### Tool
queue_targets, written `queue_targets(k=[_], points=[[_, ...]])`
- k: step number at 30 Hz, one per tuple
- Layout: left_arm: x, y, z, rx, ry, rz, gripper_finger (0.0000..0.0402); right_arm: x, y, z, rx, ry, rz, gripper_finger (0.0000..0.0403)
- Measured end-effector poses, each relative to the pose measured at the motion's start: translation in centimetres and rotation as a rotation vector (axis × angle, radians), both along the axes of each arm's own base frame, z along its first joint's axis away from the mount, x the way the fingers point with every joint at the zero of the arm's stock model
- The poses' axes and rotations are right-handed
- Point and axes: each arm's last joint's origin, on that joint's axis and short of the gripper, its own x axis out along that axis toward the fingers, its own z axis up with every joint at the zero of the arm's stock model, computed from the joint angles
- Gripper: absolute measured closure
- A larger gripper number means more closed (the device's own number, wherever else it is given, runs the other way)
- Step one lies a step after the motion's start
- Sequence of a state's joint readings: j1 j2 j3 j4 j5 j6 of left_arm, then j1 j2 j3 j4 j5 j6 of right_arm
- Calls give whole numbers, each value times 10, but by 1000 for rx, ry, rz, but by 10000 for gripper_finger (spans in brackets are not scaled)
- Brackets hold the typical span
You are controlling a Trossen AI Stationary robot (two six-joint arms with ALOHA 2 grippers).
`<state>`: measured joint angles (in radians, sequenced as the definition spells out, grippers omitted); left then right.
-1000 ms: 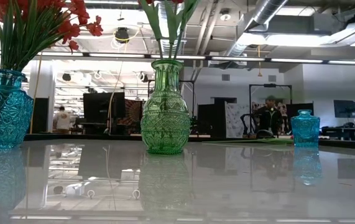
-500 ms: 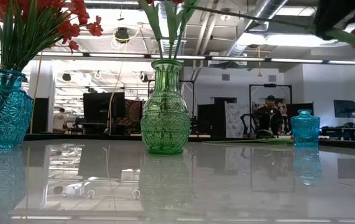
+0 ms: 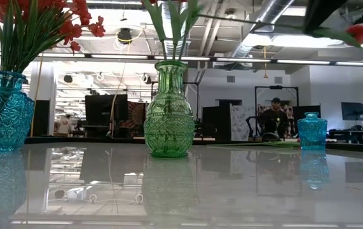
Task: Sort flowers into vase by color
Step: Put the bottom right orange flower into the right blue vase
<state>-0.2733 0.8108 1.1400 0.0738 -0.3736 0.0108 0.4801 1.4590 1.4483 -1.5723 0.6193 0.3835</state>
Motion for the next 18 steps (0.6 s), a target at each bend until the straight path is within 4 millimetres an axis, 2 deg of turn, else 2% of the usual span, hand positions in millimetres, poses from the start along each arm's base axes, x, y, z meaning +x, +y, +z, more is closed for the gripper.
queue_targets(k=[9, 14, 18], points=[[0, 0, 0, 4, 2, 9, 268, -1, -60, 15, 9, -52, -215, 374], [0, 0, 0, 4, 3, 10, 268, -5, -88, 21, -13, -12, -240, 375], [0, 0, -1, 7, 12, 10, 268, -7, -103, 22, -40, 65, -194, 374]])
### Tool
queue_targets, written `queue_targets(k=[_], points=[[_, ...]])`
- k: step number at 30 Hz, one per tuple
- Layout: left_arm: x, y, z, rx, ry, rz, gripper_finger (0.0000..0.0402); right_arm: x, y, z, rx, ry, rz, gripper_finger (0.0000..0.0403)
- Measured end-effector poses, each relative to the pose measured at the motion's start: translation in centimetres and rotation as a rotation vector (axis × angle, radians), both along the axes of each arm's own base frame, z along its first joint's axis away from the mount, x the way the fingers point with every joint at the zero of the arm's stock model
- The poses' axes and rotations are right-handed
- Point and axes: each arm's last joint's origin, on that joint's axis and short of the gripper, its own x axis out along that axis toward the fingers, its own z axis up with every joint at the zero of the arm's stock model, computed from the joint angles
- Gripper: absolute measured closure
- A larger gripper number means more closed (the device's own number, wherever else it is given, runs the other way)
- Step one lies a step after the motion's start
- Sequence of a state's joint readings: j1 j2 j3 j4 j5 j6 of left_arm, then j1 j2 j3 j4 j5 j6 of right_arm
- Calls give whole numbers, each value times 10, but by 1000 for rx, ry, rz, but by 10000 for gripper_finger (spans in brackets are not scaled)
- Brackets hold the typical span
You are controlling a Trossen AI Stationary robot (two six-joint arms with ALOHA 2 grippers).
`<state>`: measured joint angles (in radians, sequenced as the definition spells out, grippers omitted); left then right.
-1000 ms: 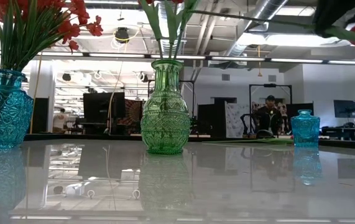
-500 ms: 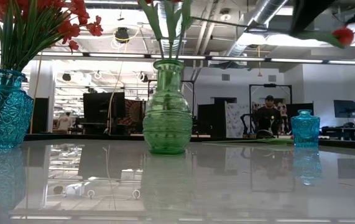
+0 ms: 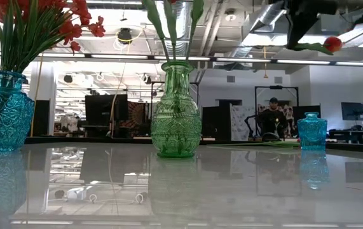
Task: Sort flowers into vase by color
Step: Put the bottom right orange flower into the right blue vase
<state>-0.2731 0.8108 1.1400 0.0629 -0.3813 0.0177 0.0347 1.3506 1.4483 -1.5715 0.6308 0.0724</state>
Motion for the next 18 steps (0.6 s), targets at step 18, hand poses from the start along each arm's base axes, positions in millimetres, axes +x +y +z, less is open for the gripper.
queue_targets(k=[18], points=[[0, 2, 0, -21, -1, 49, 268, -5, -37, 5, -258, 483, 336, 373]])
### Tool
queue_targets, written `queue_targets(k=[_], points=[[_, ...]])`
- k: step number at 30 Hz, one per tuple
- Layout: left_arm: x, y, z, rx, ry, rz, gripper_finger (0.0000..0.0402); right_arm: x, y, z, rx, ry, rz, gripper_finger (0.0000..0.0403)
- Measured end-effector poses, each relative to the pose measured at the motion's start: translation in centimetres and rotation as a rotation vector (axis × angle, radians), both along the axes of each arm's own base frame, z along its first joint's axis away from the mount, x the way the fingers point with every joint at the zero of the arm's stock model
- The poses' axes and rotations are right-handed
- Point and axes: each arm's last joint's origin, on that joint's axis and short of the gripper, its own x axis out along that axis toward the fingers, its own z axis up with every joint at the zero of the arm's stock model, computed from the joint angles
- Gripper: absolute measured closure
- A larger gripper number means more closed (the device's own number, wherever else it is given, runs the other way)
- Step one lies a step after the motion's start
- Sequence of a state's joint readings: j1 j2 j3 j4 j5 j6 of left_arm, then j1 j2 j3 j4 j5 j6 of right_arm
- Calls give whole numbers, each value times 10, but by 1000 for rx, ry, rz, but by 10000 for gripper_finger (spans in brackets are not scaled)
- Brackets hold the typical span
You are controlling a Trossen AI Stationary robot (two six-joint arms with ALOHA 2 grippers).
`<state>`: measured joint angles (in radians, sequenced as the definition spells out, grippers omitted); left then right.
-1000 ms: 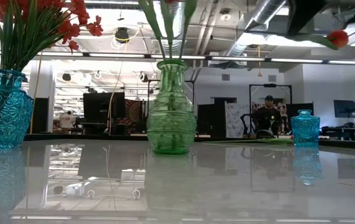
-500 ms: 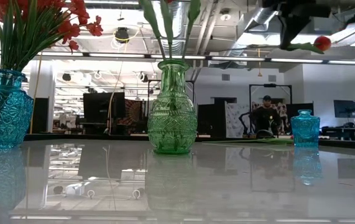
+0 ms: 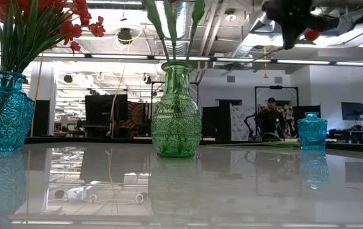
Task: Sort flowers into vase by color
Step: Put the bottom right orange flower into the right blue vase
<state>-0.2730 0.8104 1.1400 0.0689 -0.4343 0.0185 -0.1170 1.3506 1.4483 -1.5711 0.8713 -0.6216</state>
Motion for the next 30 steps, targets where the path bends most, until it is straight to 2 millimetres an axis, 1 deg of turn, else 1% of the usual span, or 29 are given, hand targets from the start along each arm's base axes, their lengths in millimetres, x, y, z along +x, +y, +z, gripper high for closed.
queue_targets(k=[5, 11, 19, 21, 24, 30], points=[[0, 0, 0, -3, -2, 3, 268, -2, -9, 1, -39, 163, 79, 373], [0, 1, 0, -32, 1, 44, 268, -5, -18, 2, -75, 363, 172, 369], [0, 2, 0, -49, -2, 41, 268, -7, -26, 3, -64, 559, 271, 373], [0, 2, 0, -56, 0, 57, 268, -9, -30, 3, -76, 614, 278, 374], [0, 2, 0, -60, 0, 65, 268, -13, -39, 3, -54, 651, 260, 374], [0, 2, -1, -73, 0, 67, 268, -28, -65, 4, -4, 671, 137, 374]])
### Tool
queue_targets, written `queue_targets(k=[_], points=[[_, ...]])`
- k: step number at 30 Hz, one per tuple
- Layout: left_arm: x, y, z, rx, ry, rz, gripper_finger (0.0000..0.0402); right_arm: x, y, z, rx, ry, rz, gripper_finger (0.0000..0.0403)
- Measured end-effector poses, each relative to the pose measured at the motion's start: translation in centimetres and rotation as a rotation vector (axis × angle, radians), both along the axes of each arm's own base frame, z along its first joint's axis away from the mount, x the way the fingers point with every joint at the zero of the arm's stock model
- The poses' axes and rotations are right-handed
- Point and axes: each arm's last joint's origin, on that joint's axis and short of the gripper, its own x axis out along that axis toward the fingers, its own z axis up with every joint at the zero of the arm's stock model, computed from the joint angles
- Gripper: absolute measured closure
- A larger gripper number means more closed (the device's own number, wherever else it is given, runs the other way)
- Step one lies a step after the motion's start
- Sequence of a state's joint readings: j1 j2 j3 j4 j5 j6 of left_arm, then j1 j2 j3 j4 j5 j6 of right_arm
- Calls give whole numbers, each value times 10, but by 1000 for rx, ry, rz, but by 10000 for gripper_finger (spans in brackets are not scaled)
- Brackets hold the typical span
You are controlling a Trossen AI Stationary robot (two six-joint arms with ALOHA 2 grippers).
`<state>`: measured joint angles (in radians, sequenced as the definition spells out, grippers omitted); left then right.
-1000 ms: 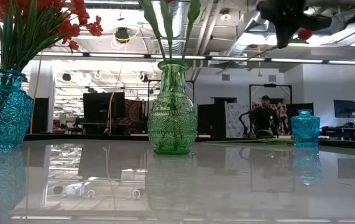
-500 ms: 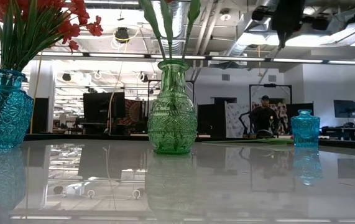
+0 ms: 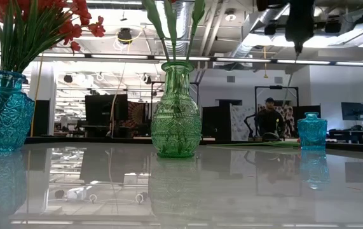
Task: Sort flowers into vase by color
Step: Put the bottom right orange flower into the right blue vase
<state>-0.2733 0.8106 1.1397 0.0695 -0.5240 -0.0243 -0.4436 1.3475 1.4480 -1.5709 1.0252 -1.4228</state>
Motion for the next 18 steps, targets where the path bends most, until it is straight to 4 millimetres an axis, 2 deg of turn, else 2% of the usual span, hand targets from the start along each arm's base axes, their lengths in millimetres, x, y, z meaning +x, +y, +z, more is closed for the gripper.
queue_targets(k=[5, 11, 18], points=[[0, 0, -1, -2, 8, -1, 268, -21, -10, 8, -2, -1, -69, 375], [0, 1, -1, -13, 13, 32, 268, -49, -3, 23, -25, -78, -106, 375], [0, 1, -1, -15, 13, 37, 268, -58, 5, 27, 32, -158, -81, 375]])
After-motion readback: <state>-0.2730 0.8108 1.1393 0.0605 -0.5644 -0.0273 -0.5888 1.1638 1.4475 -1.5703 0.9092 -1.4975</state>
